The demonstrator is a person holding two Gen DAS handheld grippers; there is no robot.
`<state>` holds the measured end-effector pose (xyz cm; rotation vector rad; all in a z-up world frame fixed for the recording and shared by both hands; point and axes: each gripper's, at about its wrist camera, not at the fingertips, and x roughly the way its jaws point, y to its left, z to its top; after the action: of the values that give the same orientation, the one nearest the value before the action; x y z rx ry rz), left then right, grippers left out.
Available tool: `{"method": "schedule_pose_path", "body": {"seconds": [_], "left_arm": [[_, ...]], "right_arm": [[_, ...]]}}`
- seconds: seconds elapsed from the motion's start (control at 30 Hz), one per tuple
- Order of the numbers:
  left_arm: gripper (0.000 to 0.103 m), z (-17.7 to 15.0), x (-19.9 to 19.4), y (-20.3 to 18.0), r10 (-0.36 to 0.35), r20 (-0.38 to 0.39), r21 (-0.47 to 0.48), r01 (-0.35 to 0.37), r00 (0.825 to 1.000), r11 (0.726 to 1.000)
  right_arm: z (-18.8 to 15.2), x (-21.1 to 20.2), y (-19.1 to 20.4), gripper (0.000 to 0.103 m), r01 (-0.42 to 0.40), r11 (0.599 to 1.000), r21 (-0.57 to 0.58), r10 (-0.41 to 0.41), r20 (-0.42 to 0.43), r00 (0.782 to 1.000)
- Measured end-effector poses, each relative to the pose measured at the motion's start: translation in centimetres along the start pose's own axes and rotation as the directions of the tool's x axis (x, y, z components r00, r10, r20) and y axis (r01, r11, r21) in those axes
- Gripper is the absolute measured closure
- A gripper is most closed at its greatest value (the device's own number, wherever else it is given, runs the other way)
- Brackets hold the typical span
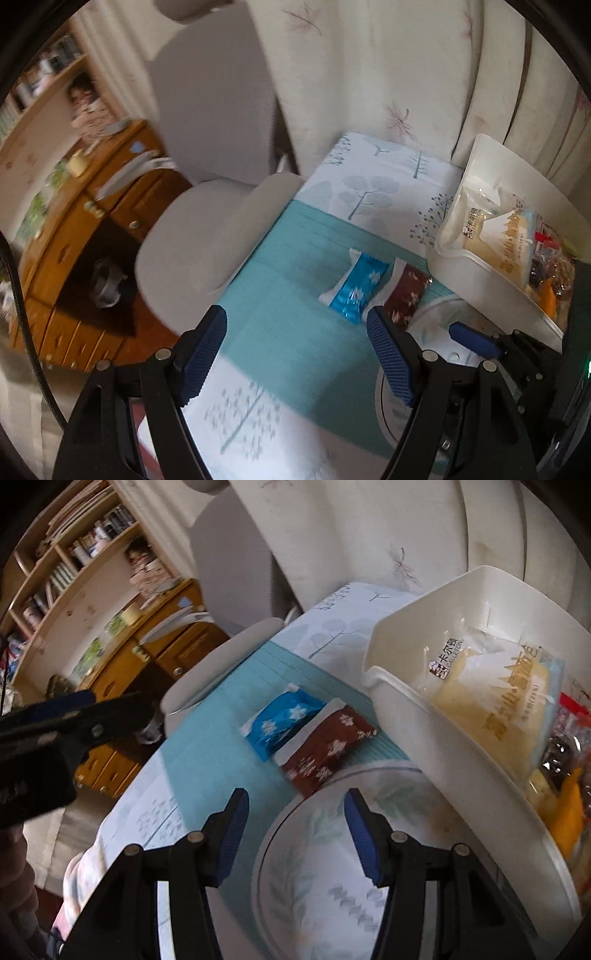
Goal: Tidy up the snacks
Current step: 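Move both grippers back toward the blue and brown wrapped candies, then grasp the blue candy with the left gripper while the right grasps the brown candy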
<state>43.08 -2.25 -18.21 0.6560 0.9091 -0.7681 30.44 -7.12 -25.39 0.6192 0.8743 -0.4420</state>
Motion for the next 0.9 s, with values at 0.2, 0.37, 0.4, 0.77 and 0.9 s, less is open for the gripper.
{"method": "schedule_pose_path", "body": {"seconds": [0.2, 0.37, 0.4, 0.77, 0.9], "left_arm": [[0.026, 2.2, 6.0, -0.5, -0.094, -0.102, -0.006, 0.094, 0.99, 0.996], [0.026, 2.4, 8.6, -1.9, -0.164, -0.164, 0.007, 0.167, 0.973, 0.986], [0.026, 2.4, 9.0, -2.3, -0.168, -0.175, 0.017, 0.173, 0.97, 0.985], [0.028, 2.7, 12.6, -2.8, -0.199, -0.244, -0.028, 0.198, 0.949, 0.98], [0.038, 2.6, 13.4, -3.3, -0.218, -0.257, -0.038, 0.215, 0.942, 0.976]], "right_arm": [[-0.1, 2.5, -0.2, 0.049, 0.051, 0.999, -0.015, -0.051, 0.03, 0.998], [-0.3, 3.9, -0.4, 0.049, 0.068, 0.996, -0.049, -0.066, 0.049, 0.997], [-0.2, 3.9, -0.4, 0.049, 0.063, 0.997, -0.053, -0.06, 0.067, 0.996], [0.4, 5.0, 0.3, 0.049, 0.084, 0.989, -0.124, -0.072, 0.103, 0.992], [0.3, 5.4, 0.2, 0.049, 0.103, 0.987, -0.125, -0.091, 0.096, 0.991]]}}
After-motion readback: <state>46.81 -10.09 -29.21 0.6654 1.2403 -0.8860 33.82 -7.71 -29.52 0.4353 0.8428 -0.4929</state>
